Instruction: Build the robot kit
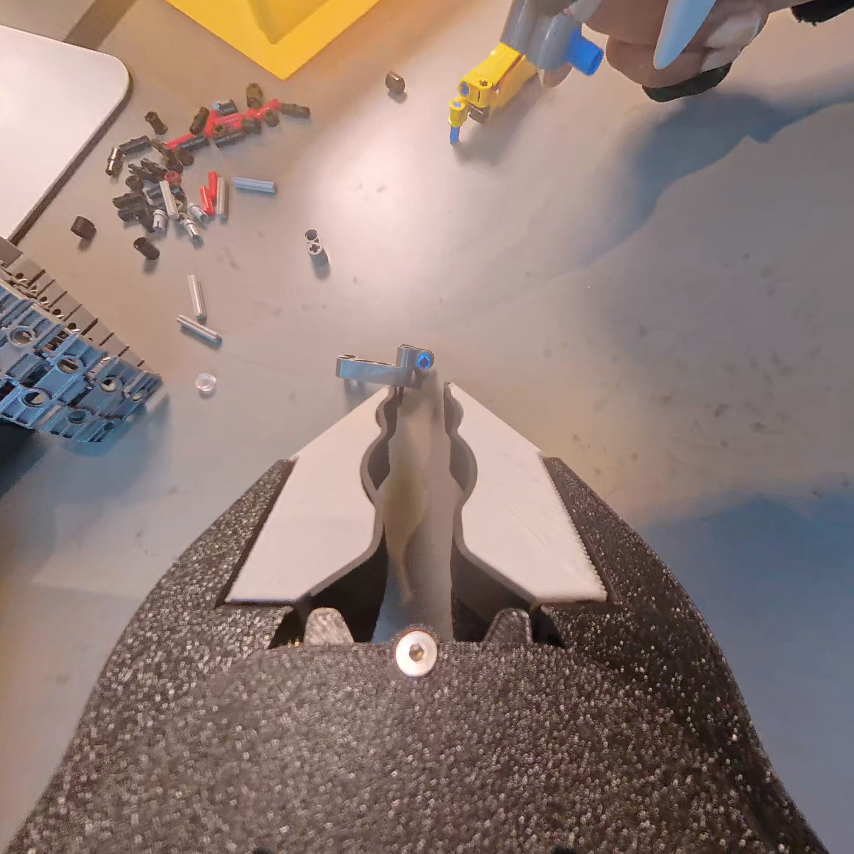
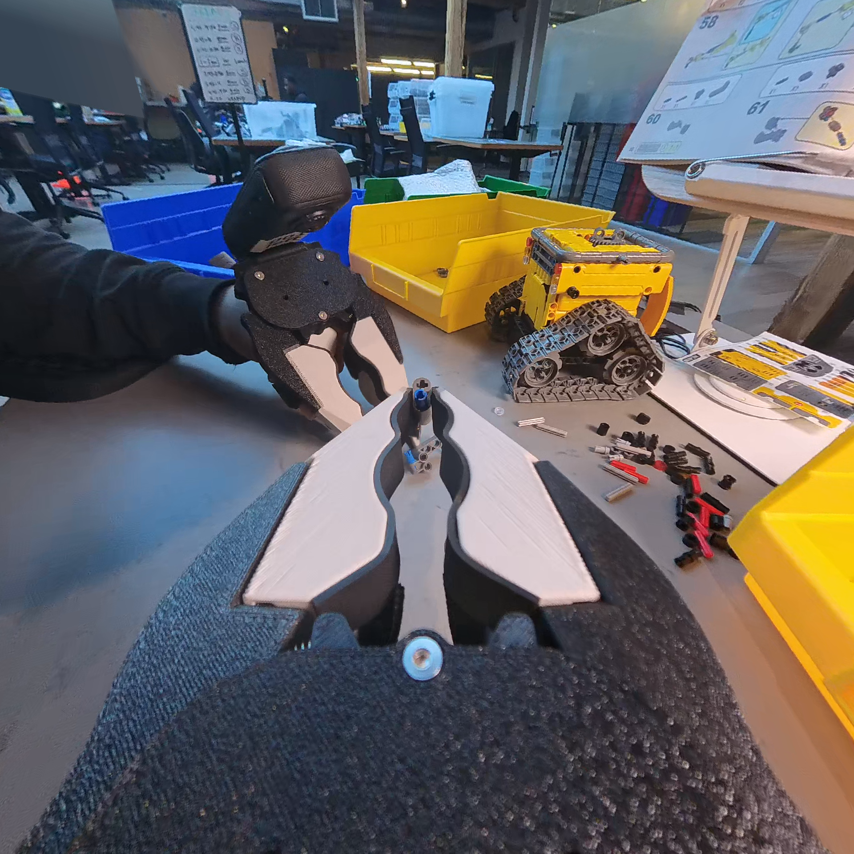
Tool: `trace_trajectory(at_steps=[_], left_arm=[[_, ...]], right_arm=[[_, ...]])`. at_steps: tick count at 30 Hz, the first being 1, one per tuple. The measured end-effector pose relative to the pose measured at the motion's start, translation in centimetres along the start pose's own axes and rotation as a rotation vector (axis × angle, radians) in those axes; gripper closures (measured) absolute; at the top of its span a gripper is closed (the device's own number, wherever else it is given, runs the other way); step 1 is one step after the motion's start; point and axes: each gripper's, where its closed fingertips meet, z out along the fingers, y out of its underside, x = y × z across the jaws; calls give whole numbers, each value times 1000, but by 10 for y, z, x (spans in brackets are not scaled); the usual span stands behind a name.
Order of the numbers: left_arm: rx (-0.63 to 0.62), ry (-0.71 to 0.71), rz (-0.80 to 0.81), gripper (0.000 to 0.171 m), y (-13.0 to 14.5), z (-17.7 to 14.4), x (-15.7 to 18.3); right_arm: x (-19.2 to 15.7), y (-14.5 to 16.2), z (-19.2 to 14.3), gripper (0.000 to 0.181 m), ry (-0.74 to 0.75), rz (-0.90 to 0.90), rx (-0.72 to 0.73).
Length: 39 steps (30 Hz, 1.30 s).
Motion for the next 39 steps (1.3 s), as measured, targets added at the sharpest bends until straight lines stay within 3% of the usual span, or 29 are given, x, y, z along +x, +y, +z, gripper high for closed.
trace_trajectory(at_steps=[5,10,16,19,22,25,28,33,39], left_arm=[[-11,-33,43,170,0,1,1],[-13,0,59,170,-2,-1,11],[6,100,41,154,0,-18,22],[32,74,26,144,-3,-22,10],[33,118,23,125,-9,-14,8],[30,152,43,122,-14,-4,10],[-7,148,104,139,-8,2,12],[9,114,157,139,-4,-2,14],[251,84,196,139,-30,-27,23]], right_arm=[[-1,0,0,174,2,-4,-2],[-2,-2,-1,173,3,-6,1],[1,-5,-4,173,13,-4,14],[2,-4,-4,173,11,8,16],[2,-1,-2,173,6,25,9],[1,3,-2,173,3,19,-10],[-3,17,-1,173,-30,13,-105],[-14,64,-3,174,-100,-44,-398],[-20,93,-12,174,-108,-139,-603]])
